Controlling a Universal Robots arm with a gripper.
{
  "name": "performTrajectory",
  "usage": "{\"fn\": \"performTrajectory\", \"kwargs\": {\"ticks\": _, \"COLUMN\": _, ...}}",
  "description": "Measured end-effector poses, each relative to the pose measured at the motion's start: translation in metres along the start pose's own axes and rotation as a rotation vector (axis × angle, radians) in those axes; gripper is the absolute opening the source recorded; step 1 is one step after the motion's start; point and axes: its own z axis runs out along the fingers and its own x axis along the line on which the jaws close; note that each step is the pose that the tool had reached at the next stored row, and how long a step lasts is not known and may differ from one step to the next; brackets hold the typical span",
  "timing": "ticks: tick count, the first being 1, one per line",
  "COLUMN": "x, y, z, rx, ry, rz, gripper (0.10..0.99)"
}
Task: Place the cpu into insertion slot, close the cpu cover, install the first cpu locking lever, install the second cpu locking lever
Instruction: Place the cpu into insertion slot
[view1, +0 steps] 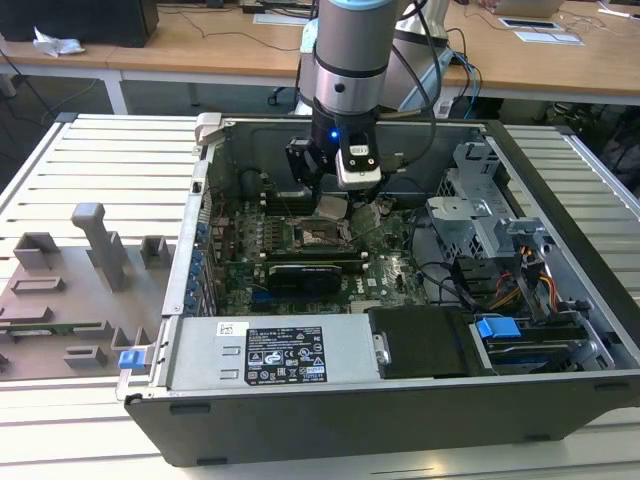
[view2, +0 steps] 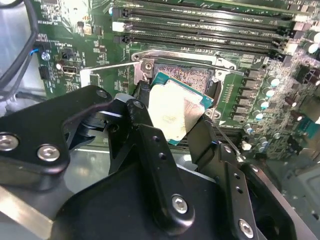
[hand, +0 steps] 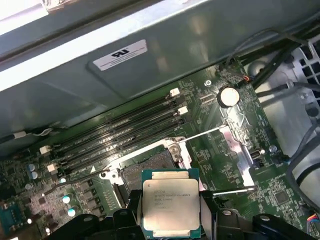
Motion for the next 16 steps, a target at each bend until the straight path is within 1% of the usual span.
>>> {"fn": "performTrajectory", "kwargs": {"ticks": 2, "x": 0.0000, "y": 0.0000, "z": 0.0001, "rx": 0.001, "ry": -0.0019, "rz": 0.024, "gripper": 0.545}}
{"fn": "performTrajectory", "kwargs": {"ticks": 7, "x": 0.0000, "y": 0.0000, "z": 0.0004, "rx": 0.006, "ry": -0.0094, "rz": 0.108, "gripper": 0.545}}
{"fn": "performTrajectory", "kwargs": {"ticks": 9, "x": 0.0000, "y": 0.0000, "z": 0.0004, "rx": 0.008, "ry": -0.0118, "rz": 0.129, "gripper": 0.545}}
{"fn": "performTrajectory", "kwargs": {"ticks": 13, "x": -0.0001, "y": 0.0000, "z": 0.0004, "rx": 0.015, "ry": -0.0178, "rz": 0.173, "gripper": 0.545}}
{"fn": "performTrajectory", "kwargs": {"ticks": 16, "x": -0.0003, "y": 0.0001, "z": 0.0004, "rx": 0.021, "ry": -0.0242, "rz": 0.225, "gripper": 0.545}}
